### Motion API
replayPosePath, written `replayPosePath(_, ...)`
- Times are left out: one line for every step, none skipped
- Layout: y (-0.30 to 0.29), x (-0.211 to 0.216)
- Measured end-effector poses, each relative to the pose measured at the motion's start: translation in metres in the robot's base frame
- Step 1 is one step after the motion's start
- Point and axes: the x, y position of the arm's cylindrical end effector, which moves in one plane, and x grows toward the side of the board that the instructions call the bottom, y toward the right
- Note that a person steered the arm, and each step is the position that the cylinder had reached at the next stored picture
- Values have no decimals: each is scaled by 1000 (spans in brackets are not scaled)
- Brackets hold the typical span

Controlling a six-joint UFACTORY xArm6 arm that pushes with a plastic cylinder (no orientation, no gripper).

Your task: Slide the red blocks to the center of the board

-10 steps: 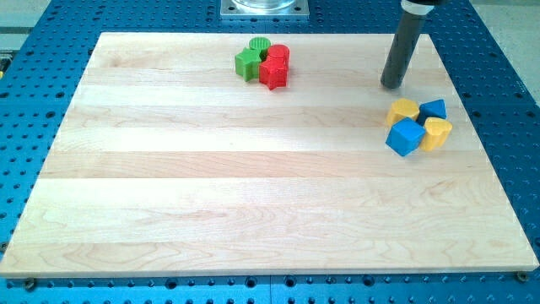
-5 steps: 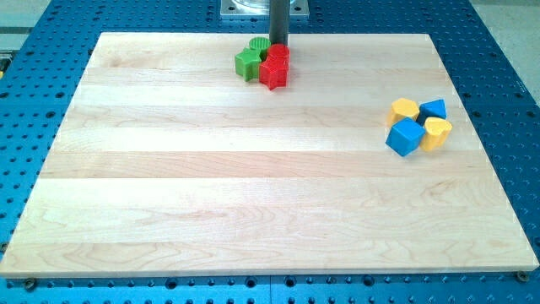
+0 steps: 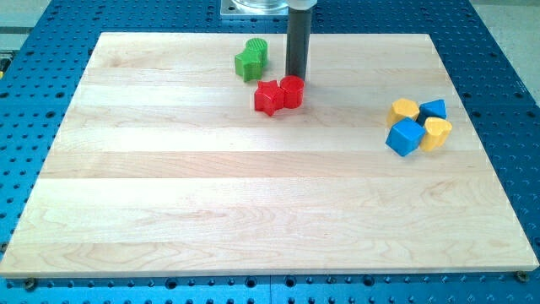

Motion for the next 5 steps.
replayPosePath(-28,2)
replayPosePath(-39,2)
replayPosePath(-6,-25)
replayPosePath(11,-55)
replayPosePath(-8,-80)
